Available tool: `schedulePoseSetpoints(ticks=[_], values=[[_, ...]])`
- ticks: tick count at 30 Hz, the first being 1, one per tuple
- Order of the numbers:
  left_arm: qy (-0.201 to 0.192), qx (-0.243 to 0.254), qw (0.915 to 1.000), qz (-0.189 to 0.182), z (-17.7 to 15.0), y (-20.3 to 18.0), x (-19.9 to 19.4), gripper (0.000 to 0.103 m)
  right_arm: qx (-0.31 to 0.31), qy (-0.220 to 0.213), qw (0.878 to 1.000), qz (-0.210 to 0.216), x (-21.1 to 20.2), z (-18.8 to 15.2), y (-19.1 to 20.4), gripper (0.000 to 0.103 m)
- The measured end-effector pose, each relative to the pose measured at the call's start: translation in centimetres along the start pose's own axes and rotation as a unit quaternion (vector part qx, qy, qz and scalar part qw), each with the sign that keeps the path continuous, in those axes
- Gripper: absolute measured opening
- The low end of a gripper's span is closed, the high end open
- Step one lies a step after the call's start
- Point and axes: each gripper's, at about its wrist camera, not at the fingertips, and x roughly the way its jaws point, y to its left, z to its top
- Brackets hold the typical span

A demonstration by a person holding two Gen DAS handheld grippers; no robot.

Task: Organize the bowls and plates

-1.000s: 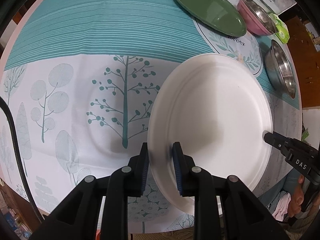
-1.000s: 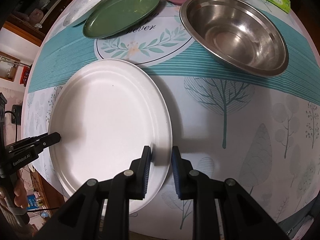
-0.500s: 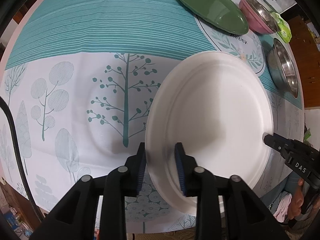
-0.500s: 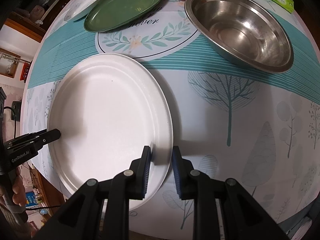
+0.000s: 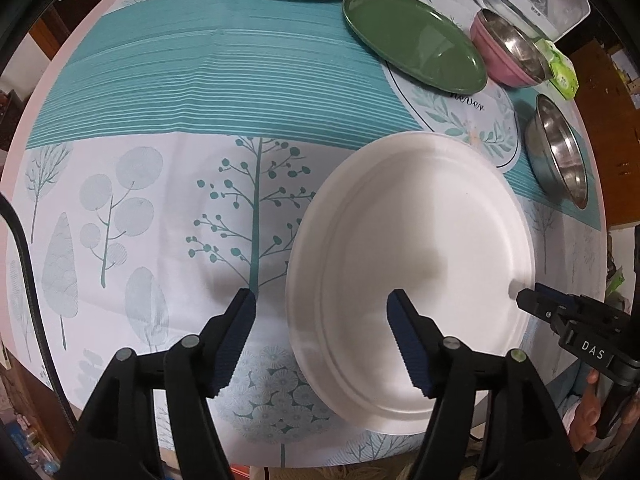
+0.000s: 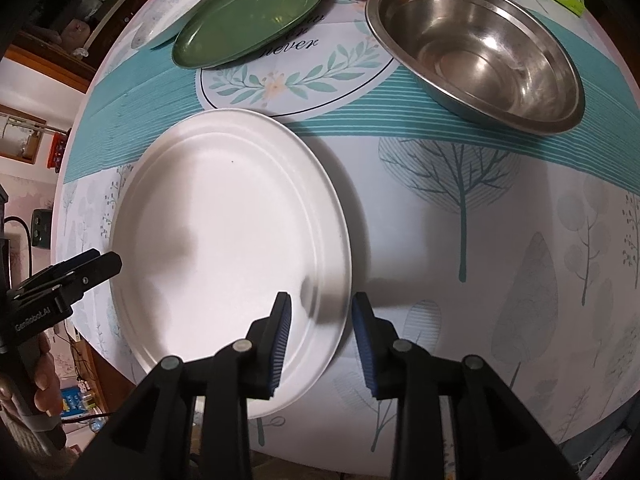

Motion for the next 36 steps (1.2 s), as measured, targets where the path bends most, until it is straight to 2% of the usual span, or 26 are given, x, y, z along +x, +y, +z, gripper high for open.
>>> schedulePoseSetpoints(ticks=[11,17,22,25,29,31,33,35,36], values=[[-0.031,0.0,0.9995,0.004,-0.6,-0.9,-3.0,0.067,-0.006,-0.024,1.0,0.003,-2.4,-0.4,-0.4,0.032],[-0.063,0.005,0.998,0.004,-0.7,-2.0,-6.1,0.067,-0.024,-0.052,0.998,0.008,-5.1,-0.7,-0.3,0.032],[-0.102,0.016,0.9946,0.009,0.1,-3.6,-10.2,0.067,-0.05,-0.088,0.995,0.015,-8.5,-0.4,0.0,0.032],[-0.131,0.028,0.9909,0.017,0.9,-4.9,-13.1,0.068,-0.066,-0.114,0.991,0.018,-10.8,0.1,0.3,0.032],[-0.175,0.044,0.9831,0.033,1.8,-6.2,-17.5,0.077,-0.082,-0.149,0.985,0.028,-14.4,1.2,0.4,0.032],[-0.196,0.055,0.9781,0.045,2.4,-6.8,-19.7,0.077,-0.089,-0.168,0.981,0.034,-16.3,1.9,0.4,0.032],[-0.216,0.062,0.9727,0.058,3.1,-7.2,-21.9,0.078,-0.095,-0.184,0.978,0.038,-17.9,2.7,0.8,0.035],[-0.231,0.064,0.9688,0.062,3.8,-7.5,-23.7,0.082,-0.101,-0.201,0.974,0.043,-19.5,3.6,0.9,0.043],[-0.239,0.064,0.9668,0.063,4.2,-7.5,-24.5,0.082,-0.103,-0.209,0.972,0.044,-20.2,4.1,1.0,0.043]])
